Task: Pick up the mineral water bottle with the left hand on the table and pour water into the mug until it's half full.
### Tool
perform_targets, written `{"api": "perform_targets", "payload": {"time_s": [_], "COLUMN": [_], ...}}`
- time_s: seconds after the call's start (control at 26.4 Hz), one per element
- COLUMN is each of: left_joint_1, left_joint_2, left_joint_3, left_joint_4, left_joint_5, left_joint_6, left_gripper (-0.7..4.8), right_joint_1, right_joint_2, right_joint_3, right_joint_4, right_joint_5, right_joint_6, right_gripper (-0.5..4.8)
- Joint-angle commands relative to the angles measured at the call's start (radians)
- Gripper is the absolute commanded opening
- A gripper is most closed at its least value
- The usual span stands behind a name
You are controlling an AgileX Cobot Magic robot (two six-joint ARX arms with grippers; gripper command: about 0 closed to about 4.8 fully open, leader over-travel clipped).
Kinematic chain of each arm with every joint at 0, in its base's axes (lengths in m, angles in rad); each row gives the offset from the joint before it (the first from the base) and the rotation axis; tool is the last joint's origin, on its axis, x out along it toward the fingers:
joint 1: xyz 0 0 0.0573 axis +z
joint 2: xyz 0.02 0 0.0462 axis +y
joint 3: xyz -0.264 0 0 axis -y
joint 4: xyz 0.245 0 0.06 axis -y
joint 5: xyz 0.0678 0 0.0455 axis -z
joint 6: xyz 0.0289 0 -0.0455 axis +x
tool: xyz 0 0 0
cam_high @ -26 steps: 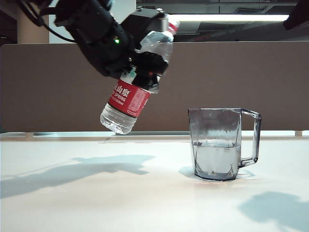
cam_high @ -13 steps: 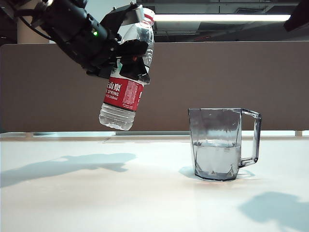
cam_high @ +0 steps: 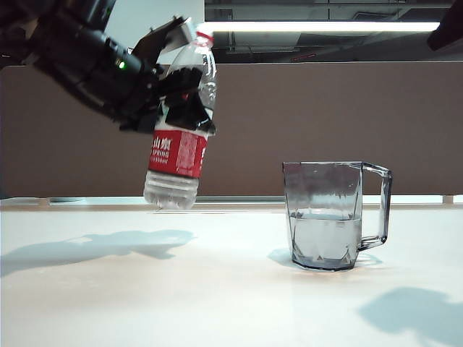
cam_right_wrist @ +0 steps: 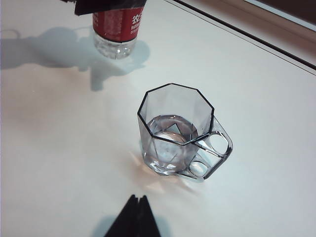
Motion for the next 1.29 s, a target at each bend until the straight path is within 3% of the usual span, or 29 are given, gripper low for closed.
{"api": "perform_targets", "payload": {"time_s": [0.04,0.38,0.61,0.99,1.29], "left_joint_1": [0.006,0.064,0.13,0.136,0.134], "left_joint_2": [-0.038,-0.14,-0.189,-0.185,-0.106], "left_joint_3": [-0.09,-0.23,-0.312,-0.333,-0.333], "left_joint_4": [0.159,0.27,0.277,0.277,0.381], "left_joint_5": [0.002,0.003,0.013,0.012,0.054], "left_joint_6": [-0.056,-0.121,-0.133,-0.125,-0.14], "left_gripper": [2.72,2.72,2.72,2.72,2.72], "right_joint_1": [-0.001,0.0,0.0,0.0,0.0], "right_joint_2": [-0.002,-0.002,-0.002,-0.002,-0.002], "right_joint_3": [0.004,0.004,0.004,0.004,0.004], "right_joint_4": [0.012,0.011,0.011,0.011,0.011], "right_joint_5": [-0.002,-0.002,-0.002,-0.002,-0.006], "right_joint_6": [0.001,0.001,0.001,0.001,0.001], "right_gripper": [-0.05,-0.05,-0.05,-0.05,-0.05]}}
